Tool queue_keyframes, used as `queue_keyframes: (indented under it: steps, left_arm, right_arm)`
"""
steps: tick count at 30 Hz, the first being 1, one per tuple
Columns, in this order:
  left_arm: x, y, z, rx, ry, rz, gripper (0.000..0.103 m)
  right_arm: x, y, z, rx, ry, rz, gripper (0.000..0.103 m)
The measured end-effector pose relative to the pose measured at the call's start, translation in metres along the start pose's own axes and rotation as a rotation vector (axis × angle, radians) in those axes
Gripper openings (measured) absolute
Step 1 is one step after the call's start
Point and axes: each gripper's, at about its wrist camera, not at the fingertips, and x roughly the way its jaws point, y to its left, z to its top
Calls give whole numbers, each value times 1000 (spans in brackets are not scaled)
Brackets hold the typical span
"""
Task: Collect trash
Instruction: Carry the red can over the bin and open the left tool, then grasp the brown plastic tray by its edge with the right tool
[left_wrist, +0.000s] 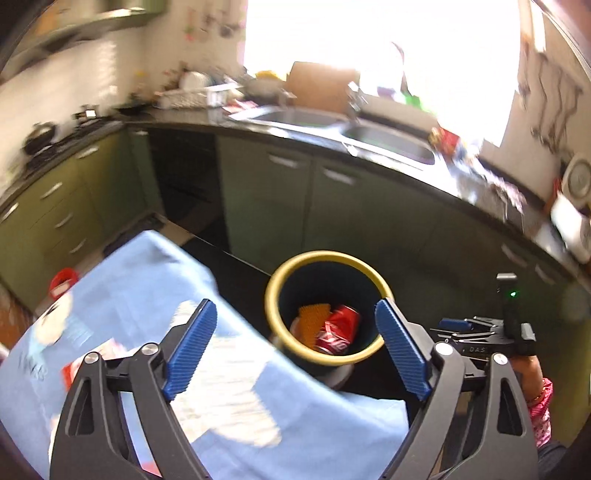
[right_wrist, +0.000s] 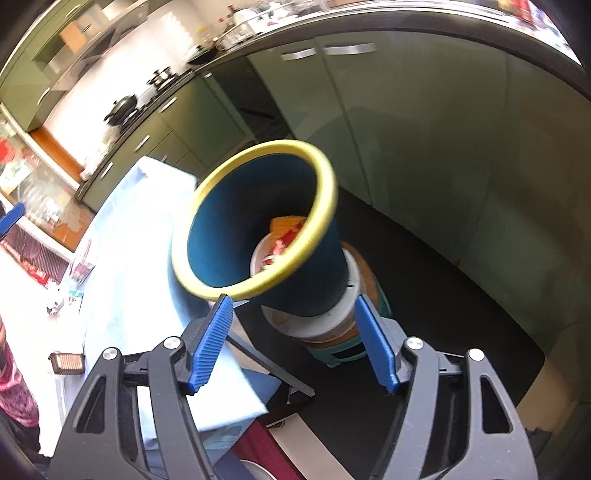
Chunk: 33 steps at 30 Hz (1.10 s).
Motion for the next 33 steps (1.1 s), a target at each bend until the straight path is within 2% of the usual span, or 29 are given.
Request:
queue_keyframes:
  steps: [5, 9, 16, 20, 24, 29, 33]
  left_arm:
    - [-69, 42, -44, -69, -97, 130, 96]
    - [-117, 84, -88, -156, -150, 260, 98]
    - [-166, 154, -159, -347, -187, 373, 98]
    - [-180, 183, -202, -428, -168, 445, 98]
    - [-183, 199, -226, -456, -144, 473, 98]
    - [-178, 212, -238, -491, -135, 452, 98]
    - [-176, 214, -242, -497, -137, 433, 98]
  right_arm:
    - [13, 45, 1, -104, 41, 49, 67]
    - [28, 98, -2, -238, 94, 101, 68]
    - [54, 204, -15, -505, 200, 209, 68]
    - [60, 256, -31, -625, 239, 318, 68]
    - [58, 304, -49, -759, 293, 423, 68]
    - [46, 341, -78, -978, 308, 430, 68]
    - [44, 357, -96, -1100, 346, 431, 68]
